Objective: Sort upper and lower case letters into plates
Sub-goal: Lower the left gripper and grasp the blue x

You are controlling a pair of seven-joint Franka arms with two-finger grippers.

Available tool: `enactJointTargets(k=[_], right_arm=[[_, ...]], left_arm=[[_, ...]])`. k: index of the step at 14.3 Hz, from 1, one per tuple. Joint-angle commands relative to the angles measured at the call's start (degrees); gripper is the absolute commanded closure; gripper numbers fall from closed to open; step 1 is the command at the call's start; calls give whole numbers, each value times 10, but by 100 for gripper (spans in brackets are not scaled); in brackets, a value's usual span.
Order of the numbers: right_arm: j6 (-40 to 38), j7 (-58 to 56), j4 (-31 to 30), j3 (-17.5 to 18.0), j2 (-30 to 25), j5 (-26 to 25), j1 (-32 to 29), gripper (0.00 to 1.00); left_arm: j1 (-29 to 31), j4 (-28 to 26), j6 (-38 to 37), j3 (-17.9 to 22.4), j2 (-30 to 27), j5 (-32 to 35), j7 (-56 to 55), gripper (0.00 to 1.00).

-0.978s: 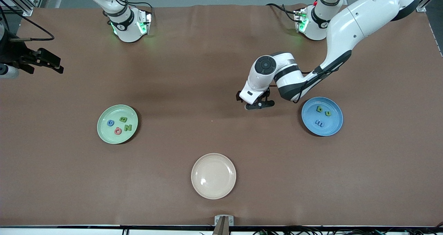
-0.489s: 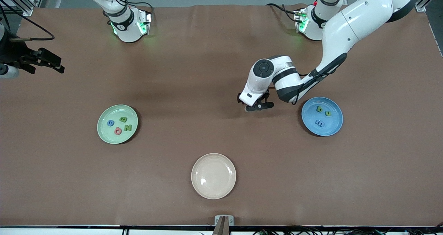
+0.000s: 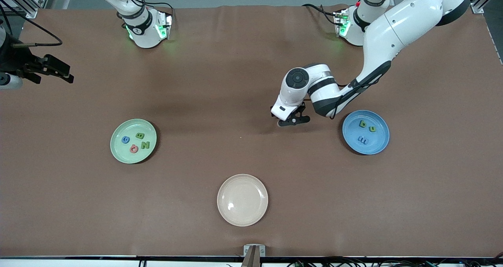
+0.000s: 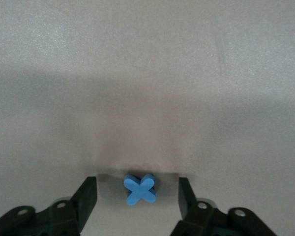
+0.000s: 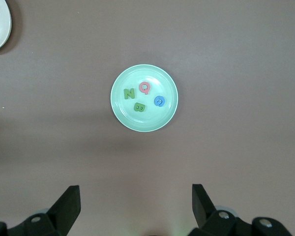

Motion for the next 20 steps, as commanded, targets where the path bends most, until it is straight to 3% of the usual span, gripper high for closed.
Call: enactJointTargets(k=[1, 14, 17, 20], right_arm=[[1, 2, -17, -3, -17, 6, 10, 0], [7, 1, -17, -2, -17, -9, 4, 0], [8, 1, -17, -2, -17, -9, 4, 0], [9, 1, -17, -2, -17, -9, 4, 0]], left_arm=[[-7, 4, 6, 4, -2, 0, -9, 35], [-17, 3, 6, 9, -1, 8, -8, 70], [-17, 3, 6, 10, -1, 9, -2, 84], [-5, 0, -1, 5, -16, 26, -7, 85]])
